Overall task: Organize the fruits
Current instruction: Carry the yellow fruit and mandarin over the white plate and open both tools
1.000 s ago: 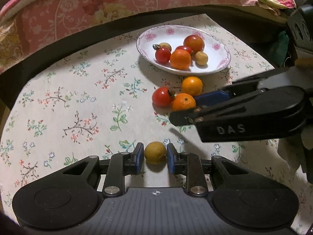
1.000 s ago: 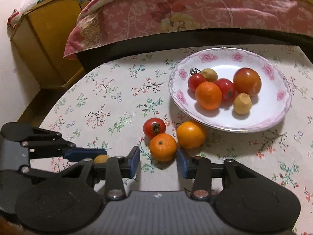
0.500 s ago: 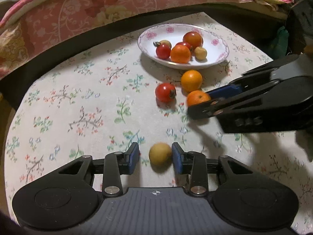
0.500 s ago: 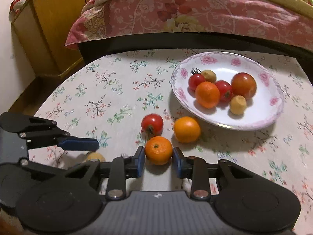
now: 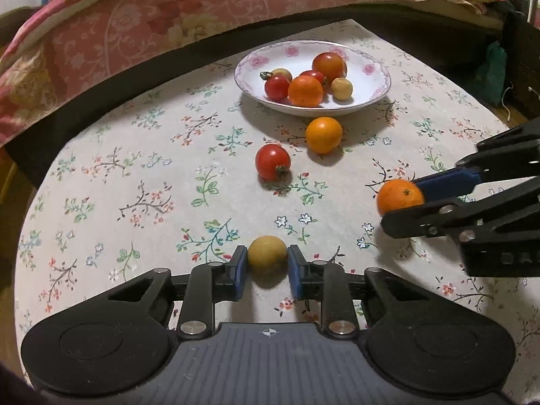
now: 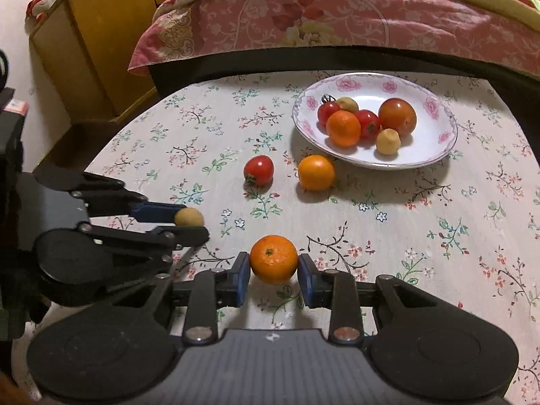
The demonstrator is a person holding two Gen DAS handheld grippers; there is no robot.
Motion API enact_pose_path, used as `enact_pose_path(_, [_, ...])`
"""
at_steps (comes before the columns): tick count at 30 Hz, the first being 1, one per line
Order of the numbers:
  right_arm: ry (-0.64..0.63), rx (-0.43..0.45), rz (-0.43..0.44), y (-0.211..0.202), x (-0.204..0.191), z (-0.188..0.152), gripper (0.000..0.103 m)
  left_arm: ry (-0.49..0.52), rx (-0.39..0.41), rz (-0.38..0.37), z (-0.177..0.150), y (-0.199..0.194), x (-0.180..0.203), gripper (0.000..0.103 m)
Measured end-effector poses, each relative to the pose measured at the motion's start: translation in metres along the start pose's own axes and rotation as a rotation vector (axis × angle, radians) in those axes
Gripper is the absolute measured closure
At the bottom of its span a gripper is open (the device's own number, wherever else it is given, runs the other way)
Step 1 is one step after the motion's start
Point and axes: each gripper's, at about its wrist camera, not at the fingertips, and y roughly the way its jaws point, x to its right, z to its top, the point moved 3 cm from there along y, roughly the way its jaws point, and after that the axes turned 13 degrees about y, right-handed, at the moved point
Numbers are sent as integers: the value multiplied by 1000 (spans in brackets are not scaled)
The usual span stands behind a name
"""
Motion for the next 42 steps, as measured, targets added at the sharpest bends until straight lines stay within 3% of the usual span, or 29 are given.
enact_pose_path(7, [34,24,-23,-28,1,-5,78,-53,5,-33,-2,-12,0,71])
enact_pose_path(19, [5,84,-142,-68,-5,17,78,-35,153,-73,42,-51,13,71])
enact_pose_path(26, [51,123,-95,-45,8,48,78,-101,152,-71,68,-32,-7,71])
enact_pose_path(34, [76,137,-80,-19,29,87,78,-84,147,-44,109,5,-17,71])
enact_pose_path(42, [108,124,-100,7,57,108,78,-43,119,-33,125,35,-16,70])
